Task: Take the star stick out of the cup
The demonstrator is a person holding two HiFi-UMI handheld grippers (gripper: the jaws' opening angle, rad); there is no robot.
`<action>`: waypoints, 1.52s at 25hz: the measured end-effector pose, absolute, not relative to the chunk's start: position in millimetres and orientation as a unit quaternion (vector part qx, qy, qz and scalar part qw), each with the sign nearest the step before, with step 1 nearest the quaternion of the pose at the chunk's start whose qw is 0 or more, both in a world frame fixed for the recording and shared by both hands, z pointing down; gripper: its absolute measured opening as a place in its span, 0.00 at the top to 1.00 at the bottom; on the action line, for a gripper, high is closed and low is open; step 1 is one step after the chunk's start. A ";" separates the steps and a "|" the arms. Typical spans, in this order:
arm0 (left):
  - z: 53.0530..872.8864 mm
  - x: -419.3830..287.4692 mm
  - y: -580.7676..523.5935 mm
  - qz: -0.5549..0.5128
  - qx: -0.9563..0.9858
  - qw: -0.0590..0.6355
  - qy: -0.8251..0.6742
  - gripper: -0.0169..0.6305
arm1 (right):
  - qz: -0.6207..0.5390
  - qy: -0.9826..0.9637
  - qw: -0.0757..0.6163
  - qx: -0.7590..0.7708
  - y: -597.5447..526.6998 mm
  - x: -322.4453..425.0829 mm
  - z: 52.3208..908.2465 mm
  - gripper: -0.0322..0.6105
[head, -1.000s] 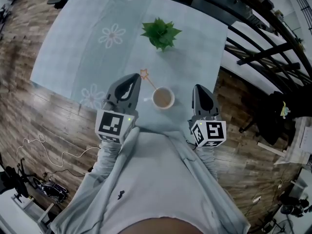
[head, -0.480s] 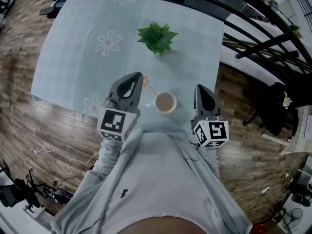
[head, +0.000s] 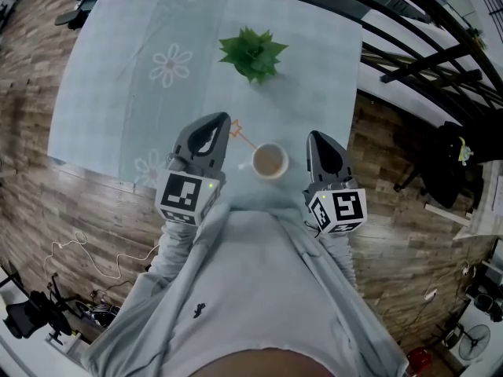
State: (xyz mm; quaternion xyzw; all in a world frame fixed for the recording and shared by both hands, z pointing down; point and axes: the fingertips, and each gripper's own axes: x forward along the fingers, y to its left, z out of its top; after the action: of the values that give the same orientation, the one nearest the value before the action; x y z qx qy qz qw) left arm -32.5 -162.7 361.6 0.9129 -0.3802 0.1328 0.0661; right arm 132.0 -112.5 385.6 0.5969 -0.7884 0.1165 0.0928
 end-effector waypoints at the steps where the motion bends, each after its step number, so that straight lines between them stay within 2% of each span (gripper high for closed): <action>1: 362.4 -33.1 -163.4 0.133 0.913 0.067 -0.381 0.94 | 0.117 -0.790 0.096 0.594 -113.7 129.4 387.2 0.93; 20: 388.1 -59.9 -165.6 0.138 0.897 0.102 -0.408 0.94 | 0.180 -0.845 0.132 0.486 -129.1 66.8 434.7 0.92; 21: 388.2 -60.8 -165.9 0.136 0.896 0.102 -0.410 0.94 | 0.183 -0.848 0.134 0.479 -129.4 63.3 436.7 0.91; 23: 388.0 -63.7 -166.8 0.134 0.894 0.105 -0.416 0.94 | 0.189 -0.853 0.140 0.465 -129.5 56.3 440.6 0.80; 29: 394.9 -74.3 -165.0 0.137 0.887 0.115 -0.425 0.94 | 0.193 -0.867 0.170 0.427 -126.6 35.4 457.4 0.72; 38: 402.3 -77.7 -161.1 0.140 0.885 0.123 -0.427 0.94 | 0.180 -0.878 0.224 0.384 -121.0 15.5 481.7 0.71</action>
State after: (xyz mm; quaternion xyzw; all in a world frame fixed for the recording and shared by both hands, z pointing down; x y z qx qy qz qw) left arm -77.7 -161.1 402.3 0.8846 -0.4275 0.1400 0.1231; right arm 15.5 -121.0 481.7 0.3840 -0.8776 0.1798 0.2238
